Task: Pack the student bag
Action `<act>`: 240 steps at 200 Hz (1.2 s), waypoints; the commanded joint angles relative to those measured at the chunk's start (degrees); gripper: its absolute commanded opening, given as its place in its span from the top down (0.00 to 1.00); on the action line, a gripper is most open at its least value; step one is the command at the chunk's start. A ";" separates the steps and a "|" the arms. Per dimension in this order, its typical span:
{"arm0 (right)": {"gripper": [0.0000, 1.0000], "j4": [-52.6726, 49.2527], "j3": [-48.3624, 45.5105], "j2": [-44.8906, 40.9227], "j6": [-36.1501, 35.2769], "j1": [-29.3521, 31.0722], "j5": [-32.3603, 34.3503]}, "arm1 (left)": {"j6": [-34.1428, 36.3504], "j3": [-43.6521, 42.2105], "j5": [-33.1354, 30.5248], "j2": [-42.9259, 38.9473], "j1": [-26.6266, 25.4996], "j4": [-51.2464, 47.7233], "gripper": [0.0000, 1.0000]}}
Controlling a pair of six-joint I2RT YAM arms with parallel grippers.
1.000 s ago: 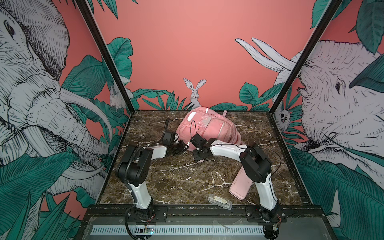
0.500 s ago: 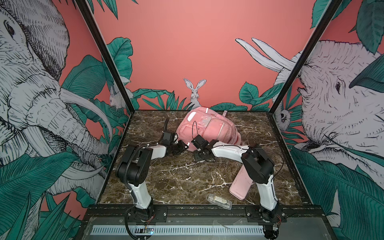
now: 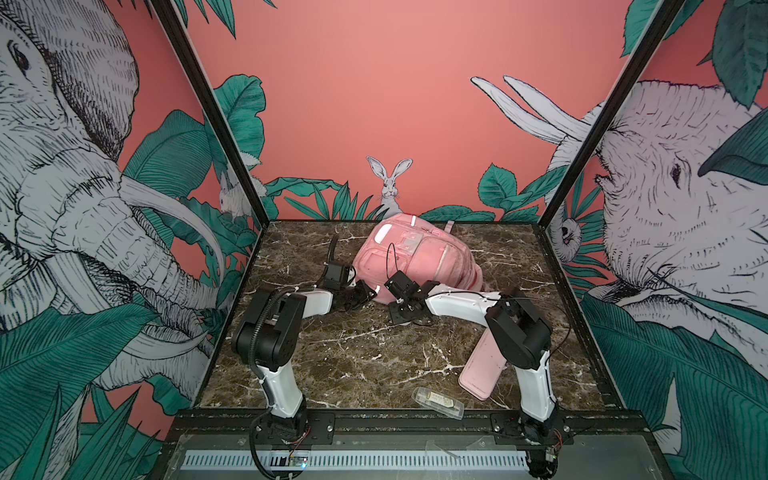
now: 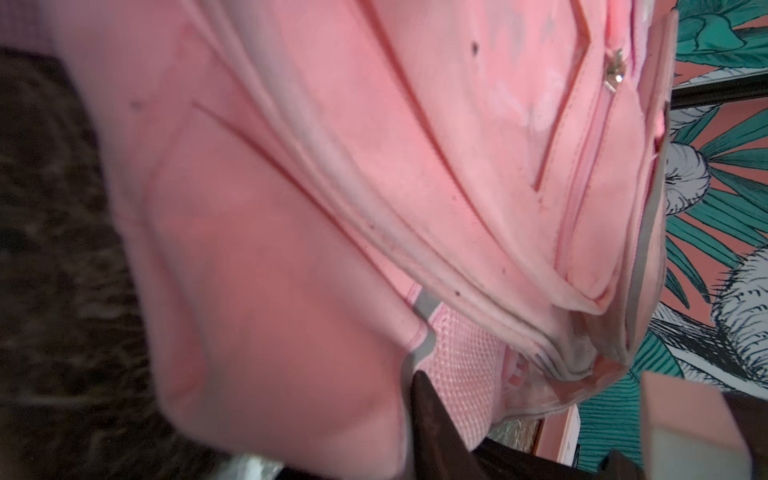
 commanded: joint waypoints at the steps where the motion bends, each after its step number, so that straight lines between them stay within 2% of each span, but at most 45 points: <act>1: 1.00 -3.75 -1.17 -3.99 -0.29 0.38 -1.51 | 1.72 1.44 -1.27 -0.08 1.81 -1.96 0.74; 67: 1.00 -5.18 -4.02 -9.01 -1.01 0.35 -4.75 | 3.06 2.54 -3.20 -0.99 5.77 -3.85 0.93; 97: 1.00 -6.70 -6.85 -11.33 -1.74 0.23 -4.34 | 4.18 3.44 -4.28 -1.20 7.60 -5.23 0.98; 192: 1.00 -10.25 -18.58 -20.73 -5.19 -5.55 -2.11 | 3.48 7.29 -4.19 0.28 12.69 -5.82 0.99; 217: 1.00 -11.34 -19.07 -20.85 -6.28 -5.85 -1.53 | 3.49 8.73 -4.46 0.80 12.90 -6.41 0.99; 240: 1.00 -10.96 -18.37 -19.73 -6.53 -5.71 -3.81 | 3.59 10.64 -3.79 1.69 12.89 -6.94 0.98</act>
